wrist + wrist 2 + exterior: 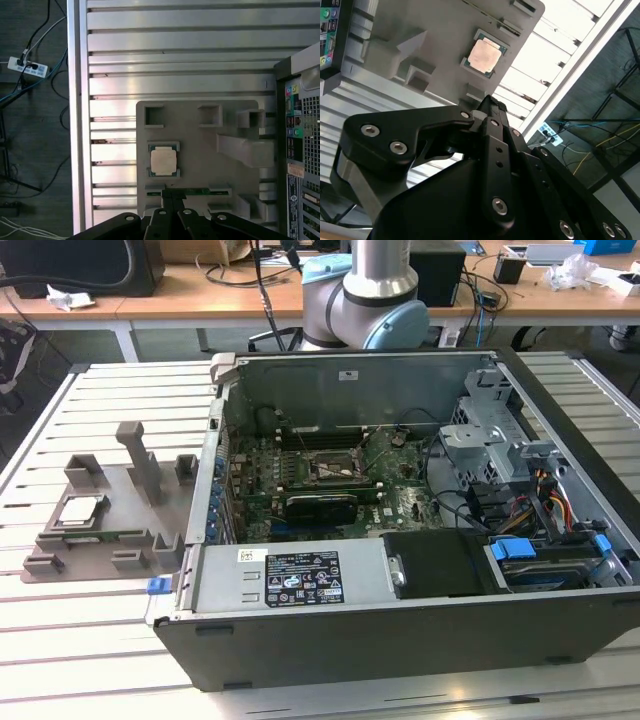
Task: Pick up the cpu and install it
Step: 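Reach for the cpu, then pick up the cpu and move it towards the insertion slot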
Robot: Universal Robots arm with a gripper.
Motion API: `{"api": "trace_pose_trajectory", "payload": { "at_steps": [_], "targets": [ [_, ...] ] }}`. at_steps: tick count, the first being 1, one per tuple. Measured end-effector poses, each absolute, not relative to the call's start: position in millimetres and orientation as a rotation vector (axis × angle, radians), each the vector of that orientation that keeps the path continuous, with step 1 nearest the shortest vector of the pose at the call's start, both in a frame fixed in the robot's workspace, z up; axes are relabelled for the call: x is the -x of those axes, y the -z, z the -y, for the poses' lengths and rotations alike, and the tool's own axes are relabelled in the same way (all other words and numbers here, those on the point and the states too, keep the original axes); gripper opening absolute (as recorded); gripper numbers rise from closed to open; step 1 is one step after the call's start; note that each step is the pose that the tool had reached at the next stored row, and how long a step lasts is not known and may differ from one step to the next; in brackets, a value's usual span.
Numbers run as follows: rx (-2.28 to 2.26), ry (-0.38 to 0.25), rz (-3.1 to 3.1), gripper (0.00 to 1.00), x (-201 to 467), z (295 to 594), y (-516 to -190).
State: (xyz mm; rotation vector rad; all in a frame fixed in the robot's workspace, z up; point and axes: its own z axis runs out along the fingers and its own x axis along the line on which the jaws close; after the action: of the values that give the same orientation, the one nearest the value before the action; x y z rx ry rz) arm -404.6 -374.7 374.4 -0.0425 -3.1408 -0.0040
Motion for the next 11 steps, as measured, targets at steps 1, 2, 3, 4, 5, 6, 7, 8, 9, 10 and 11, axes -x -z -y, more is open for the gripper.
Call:
{"api": "trace_pose_trajectory", "payload": {
  "at_steps": [1, 2, 3, 4, 5, 6, 7, 8, 9, 10, 11],
  "targets": [
    [0.042, 0.004, 3.141, 0.11, 406.1, 374.7, -374.2],
    [0.042, 0.004, 3.141, 0.11, 407.0, 374.7, -374.3],
    [0.042, 0.004, 3.141, 0.11, 407.7, 374.7, -374.2],
    [0.042, 0.004, 3.141, 0.11, 407.8, 374.7, -374.2],
    [0.042, 0.004, 3.141, 0.11, 407.9, 374.7, -374.2],
    [0.042, 0.004, 3.141, 0.11, 408.1, 374.7, -374.2],
    [0.042, 0.004, 3.141, 0.11, 408.4, 374.7, -374.3],
    [0.042, 0.004, 3.141, 0.11, 408.4, 374.7, -374.3],
    [0.042, 0.004, 3.141, 0.11, 408.4, 374.7, -374.3],
    [0.042, 0.004, 3.141, 0.11, 408.5, 374.7, -374.2],
    [0.042, 0.004, 3.141, 0.11, 408.5, 374.7, -374.3]
  ]
}}
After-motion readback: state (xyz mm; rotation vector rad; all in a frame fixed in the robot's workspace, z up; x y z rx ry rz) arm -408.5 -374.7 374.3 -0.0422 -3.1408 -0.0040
